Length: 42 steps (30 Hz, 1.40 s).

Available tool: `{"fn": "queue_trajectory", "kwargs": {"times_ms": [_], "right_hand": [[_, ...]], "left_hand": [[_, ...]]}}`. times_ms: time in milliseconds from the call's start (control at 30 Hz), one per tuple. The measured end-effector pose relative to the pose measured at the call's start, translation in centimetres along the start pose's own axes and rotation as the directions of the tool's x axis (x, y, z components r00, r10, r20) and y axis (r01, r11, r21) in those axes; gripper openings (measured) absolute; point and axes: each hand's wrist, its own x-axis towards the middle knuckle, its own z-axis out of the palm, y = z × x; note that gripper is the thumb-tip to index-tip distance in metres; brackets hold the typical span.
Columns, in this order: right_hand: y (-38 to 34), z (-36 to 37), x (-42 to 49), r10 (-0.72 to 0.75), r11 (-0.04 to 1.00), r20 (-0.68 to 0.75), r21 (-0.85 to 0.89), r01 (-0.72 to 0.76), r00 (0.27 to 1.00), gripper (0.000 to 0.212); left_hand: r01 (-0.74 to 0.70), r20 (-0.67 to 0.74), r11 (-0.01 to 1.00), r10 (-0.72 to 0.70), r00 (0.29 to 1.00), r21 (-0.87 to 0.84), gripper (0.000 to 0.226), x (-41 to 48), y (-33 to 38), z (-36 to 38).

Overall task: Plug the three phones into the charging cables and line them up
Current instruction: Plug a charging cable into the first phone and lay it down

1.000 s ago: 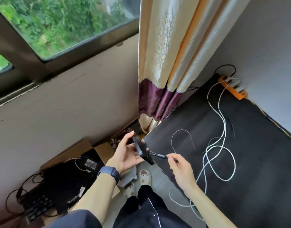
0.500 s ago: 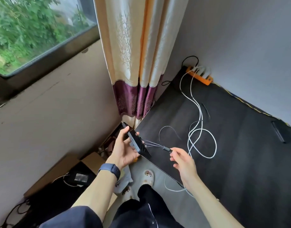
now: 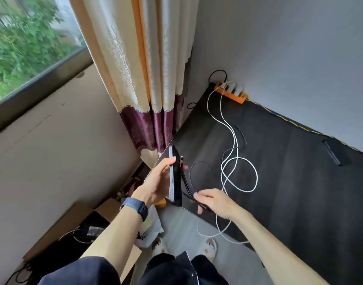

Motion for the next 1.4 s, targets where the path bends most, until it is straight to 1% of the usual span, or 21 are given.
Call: {"fn": "queue_trajectory", "kwargs": {"times_ms": [67, 100, 167, 233, 300, 333, 367, 467, 533, 600, 667, 700, 800, 867, 933, 1067, 1133, 1233, 1300, 1400], "right_hand": [[-0.3, -1.3, 0.4, -0.067, 0.989, 0.042, 0.133, 0.061, 0.997, 0.045], [-0.4, -1.8, 0.6, -0.094, 0.982, 0.052, 0.167, 0.084, 0.994, 0.047], [-0.3, -2.5, 1.2, -0.122, 0.98, 0.04, 0.162, 0.114, 0.992, 0.05], [0.7, -2.5, 1.6, -0.111, 0.985, -0.007, 0.134, 0.111, 0.994, 0.048], [1.9, -2.4, 1.5, -0.08, 0.99, -0.07, 0.11, 0.087, 0.994, 0.032], [2.4, -2.4, 1.3, -0.077, 0.989, -0.1, 0.115, 0.089, 0.992, 0.025], [2.8, -2.3, 1.1, -0.082, 0.986, -0.129, 0.134, 0.1, 0.988, 0.023], [4.0, -2.6, 0.4, -0.055, 0.951, -0.184, 0.29, 0.108, 0.981, 0.019], [4.3, -2.6, 0.0, 0.001, 0.916, -0.234, 0.39, 0.093, 0.972, 0.004], [4.1, -2.5, -0.3, 0.016, 0.91, -0.291, 0.4, 0.106, 0.957, 0.026], [3.2, -2.3, -0.6, 0.015, 0.906, -0.335, 0.404, 0.129, 0.942, 0.032], [2.8, -2.1, -0.7, -0.002, 0.914, -0.355, 0.379, 0.146, 0.935, 0.031], [2.1, -1.5, -1.0, -0.081, 0.958, -0.429, 0.214, 0.189, 0.9, 0.024], [2.0, -1.0, -1.3, -0.121, 0.969, -0.496, 0.128, 0.21, 0.86, 0.021], [2.0, -0.5, -1.5, -0.197, 0.967, -0.555, 0.028, 0.255, 0.808, 0.016], [2.3, 0.1, -1.4, -0.334, 0.938, -0.616, -0.143, 0.315, 0.714, 0.013], [2.4, 0.1, -1.5, -0.372, 0.926, -0.625, -0.195, 0.324, 0.686, 0.012], [2.4, 0.0, -1.7, -0.394, 0.918, -0.62, -0.23, 0.324, 0.678, 0.011], [2.3, 0.0, -1.8, -0.385, 0.922, -0.617, -0.219, 0.32, 0.687, 0.01], [2.1, -0.2, -1.9, -0.279, 0.954, -0.597, -0.083, 0.288, 0.752, 0.01]], "left_hand": [[-0.001, 0.024, 1.0, 0.0, 1.0, 0.026, 0.069, 0.0, -0.4, 1.2], [0.002, 0.041, 1.0, -0.003, 0.999, 0.026, 0.064, -0.1, -0.4, 1.9], [0.009, 0.062, 1.0, -0.011, 0.998, 0.023, 0.053, -0.3, -0.1, 2.8], [0.045, 0.02, 0.999, -0.045, 0.999, -0.001, 0.049, -0.6, -0.1, 3.1], [0.046, -0.043, 0.995, -0.05, 0.998, -0.093, 0.053, -0.6, -0.4, 2.8], [0.017, -0.073, 0.991, -0.027, 0.997, -0.133, 0.056, -0.5, -0.5, 2.4], [-0.016, -0.093, 0.986, 0.001, 0.996, -0.164, 0.06, -0.4, -0.5, 2.0], [-0.089, -0.101, 0.97, 0.068, 0.993, -0.226, 0.068, -0.4, -0.5, 1.1], [-0.109, -0.094, 0.96, 0.087, 0.992, -0.26, 0.072, -0.7, -0.3, 0.9], [-0.126, -0.112, 0.954, 0.099, 0.989, -0.273, 0.071, -0.9, -0.2, 1.0], [-0.153, -0.142, 0.946, 0.117, 0.983, -0.284, 0.069, -1.1, 0.1, 1.0], [-0.162, -0.152, 0.944, 0.122, 0.981, -0.286, 0.07, -1.2, 0.2, 1.1], [-0.168, -0.162, 0.938, 0.123, 0.979, -0.305, 0.072, -1.3, 0.5, 1.5], [-0.167, -0.162, 0.932, 0.12, 0.98, -0.321, 0.07, -1.3, 0.4, 1.7], [-0.171, -0.158, 0.925, 0.123, 0.98, -0.338, 0.072, -1.3, 0.4, 1.9], [-0.197, -0.172, 0.889, 0.137, 0.976, -0.413, 0.072, -1.5, 0.7, 2.7], [-0.208, -0.19, 0.868, 0.134, 0.973, -0.45, 0.074, -1.4, 0.9, 3.2], [-0.209, -0.216, 0.825, 0.109, 0.97, -0.524, 0.079, -1.1, 1.2, 3.7], [-0.229, -0.261, 0.786, 0.089, 0.961, -0.575, 0.081, -0.9, 1.4, 4.0], [-0.259, -0.307, 0.745, 0.076, 0.949, -0.615, 0.082, -0.6, 1.4, 4.4]]}}
